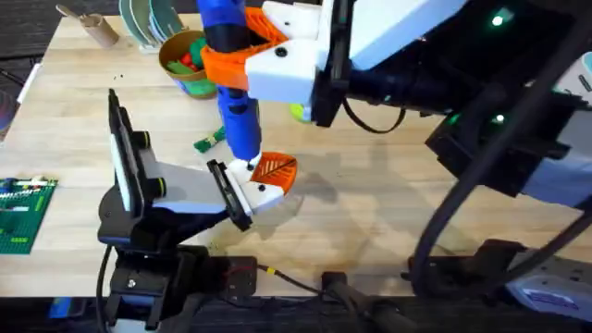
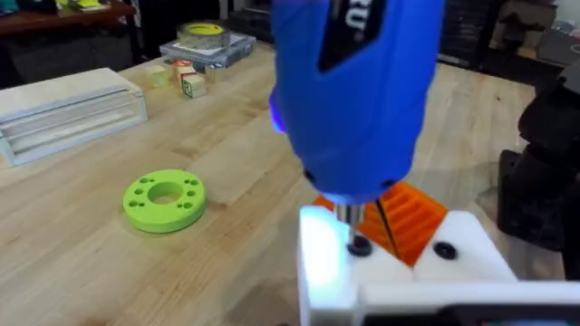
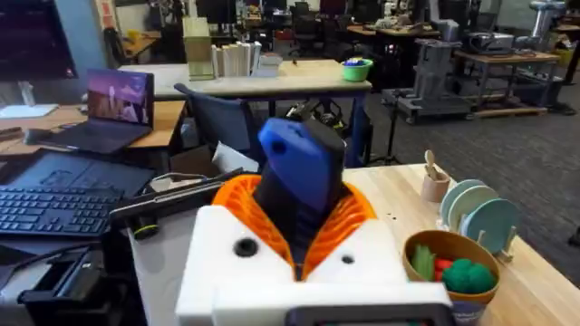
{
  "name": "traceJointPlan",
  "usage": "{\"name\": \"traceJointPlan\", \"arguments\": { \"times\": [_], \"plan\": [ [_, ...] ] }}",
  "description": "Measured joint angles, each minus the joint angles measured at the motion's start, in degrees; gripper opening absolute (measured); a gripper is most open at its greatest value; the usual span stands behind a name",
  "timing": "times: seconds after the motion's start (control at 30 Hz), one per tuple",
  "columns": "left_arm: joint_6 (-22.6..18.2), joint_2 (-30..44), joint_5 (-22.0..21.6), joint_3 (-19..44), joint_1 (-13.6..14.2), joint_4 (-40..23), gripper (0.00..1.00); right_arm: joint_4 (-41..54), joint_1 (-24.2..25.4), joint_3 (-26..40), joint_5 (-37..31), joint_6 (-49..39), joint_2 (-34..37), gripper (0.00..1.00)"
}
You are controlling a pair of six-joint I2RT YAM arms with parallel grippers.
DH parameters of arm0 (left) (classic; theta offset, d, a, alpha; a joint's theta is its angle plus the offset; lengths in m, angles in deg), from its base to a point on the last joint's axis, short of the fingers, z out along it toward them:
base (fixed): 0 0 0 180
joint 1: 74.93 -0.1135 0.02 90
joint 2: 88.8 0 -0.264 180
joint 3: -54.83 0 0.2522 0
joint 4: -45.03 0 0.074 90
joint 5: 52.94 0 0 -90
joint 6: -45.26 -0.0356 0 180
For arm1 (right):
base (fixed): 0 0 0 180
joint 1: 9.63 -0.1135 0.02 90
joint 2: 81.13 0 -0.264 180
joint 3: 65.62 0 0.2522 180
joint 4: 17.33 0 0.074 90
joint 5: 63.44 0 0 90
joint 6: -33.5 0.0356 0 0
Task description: Pick up the gripper from the table and insert it into the empty holder that is missing its gripper. Then pick up a screw, insert it into the mounting hole, and use the screwdriver to tighten it. Finally, clean up the table by picking up the vegetable and placing it into the bucket.
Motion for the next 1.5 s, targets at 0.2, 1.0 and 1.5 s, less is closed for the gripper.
{"name": "traceJointPlan", "arguments": {
  "times": [0.2, 1.0, 1.5],
  "plan": [
    [0.0, 0.0, 0.0, 0.0, 0.0, 0.0, 0.016, 0.6, 0.2, 0.0, 0.0, 0.0, -0.2, 0.031],
    [0.0, 0.0, 0.0, 0.0, 0.0, 0.0, 0.016, 0.8, 0.3, 0.0, 0.2, 3.0, -0.7, 0.031],
    [0.0, 0.0, 0.0, 0.0, 0.0, 0.0, 0.016, 1.2, 0.3, 0.0, 0.2, 2.3, -0.7, 0.031]
  ]
}}
